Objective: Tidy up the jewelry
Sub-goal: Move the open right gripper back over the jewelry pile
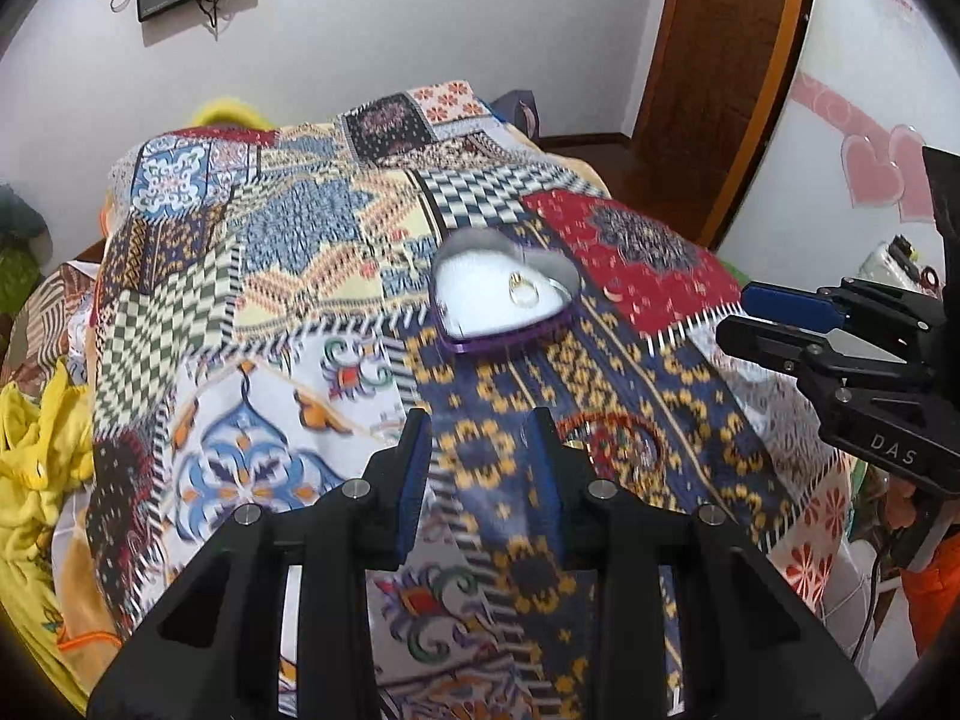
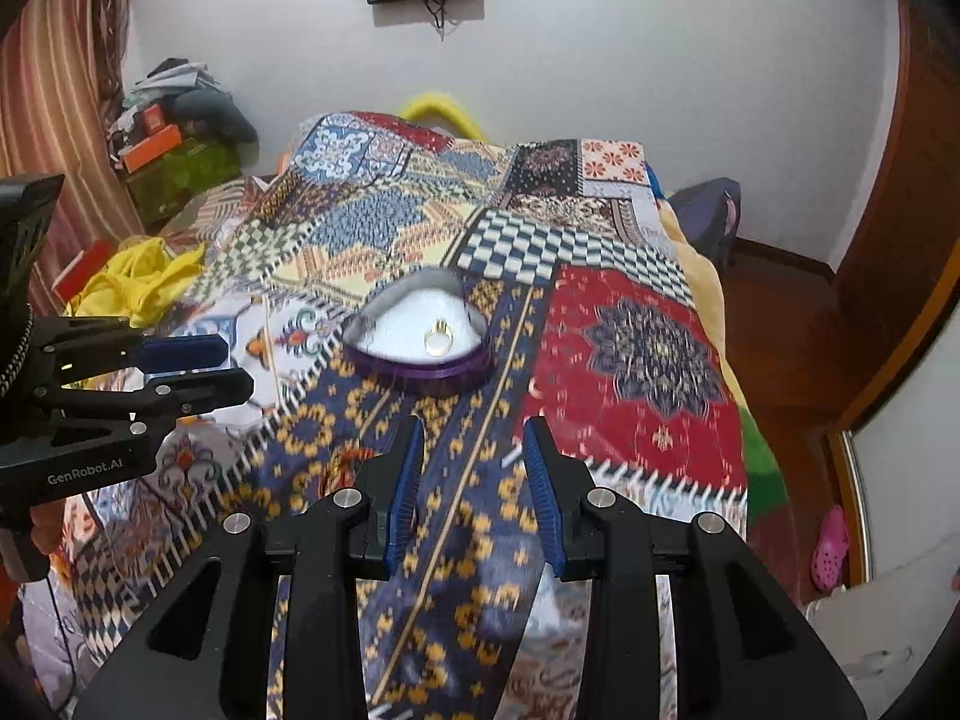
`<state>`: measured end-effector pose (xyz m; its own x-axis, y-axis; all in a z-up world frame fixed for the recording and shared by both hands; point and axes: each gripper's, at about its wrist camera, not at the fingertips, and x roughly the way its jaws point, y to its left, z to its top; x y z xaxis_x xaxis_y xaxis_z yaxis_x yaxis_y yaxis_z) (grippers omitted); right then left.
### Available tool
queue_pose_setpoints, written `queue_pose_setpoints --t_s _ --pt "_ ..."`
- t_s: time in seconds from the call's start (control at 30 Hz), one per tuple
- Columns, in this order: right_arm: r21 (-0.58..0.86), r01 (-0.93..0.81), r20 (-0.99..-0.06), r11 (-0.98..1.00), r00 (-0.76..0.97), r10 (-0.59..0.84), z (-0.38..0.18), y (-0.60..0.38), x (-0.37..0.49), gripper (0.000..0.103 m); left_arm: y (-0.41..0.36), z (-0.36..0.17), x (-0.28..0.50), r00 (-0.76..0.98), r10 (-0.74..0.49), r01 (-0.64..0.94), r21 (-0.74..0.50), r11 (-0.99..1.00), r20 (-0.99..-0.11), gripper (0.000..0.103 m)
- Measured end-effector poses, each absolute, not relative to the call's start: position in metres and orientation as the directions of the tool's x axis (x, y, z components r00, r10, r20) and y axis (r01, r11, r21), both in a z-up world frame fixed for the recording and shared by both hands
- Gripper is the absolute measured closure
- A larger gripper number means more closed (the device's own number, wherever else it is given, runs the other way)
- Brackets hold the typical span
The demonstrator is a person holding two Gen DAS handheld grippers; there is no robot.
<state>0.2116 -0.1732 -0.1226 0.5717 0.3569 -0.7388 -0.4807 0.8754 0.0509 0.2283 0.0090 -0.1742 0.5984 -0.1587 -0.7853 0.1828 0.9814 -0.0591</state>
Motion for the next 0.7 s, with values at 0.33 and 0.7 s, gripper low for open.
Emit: queue_pose_setpoints --t_s 0.33,0.7 --pt "0.054 -0.486 -0.784 0.872 0.520 0.339 -0.155 -0.169 0.185 0.072 -0.006 -0.200 0.211 0.552 -0.188 0.205 -0.085 0.975 -0.813 0.071" --pt "0.051 -0.454 -0.795 0.889 0.521 0.312 -0.161 -0.185 0.180 0.072 -0.019 -0.229 0.240 0.499 -0.194 0.176 -0.121 0.977 -0.845 0.079"
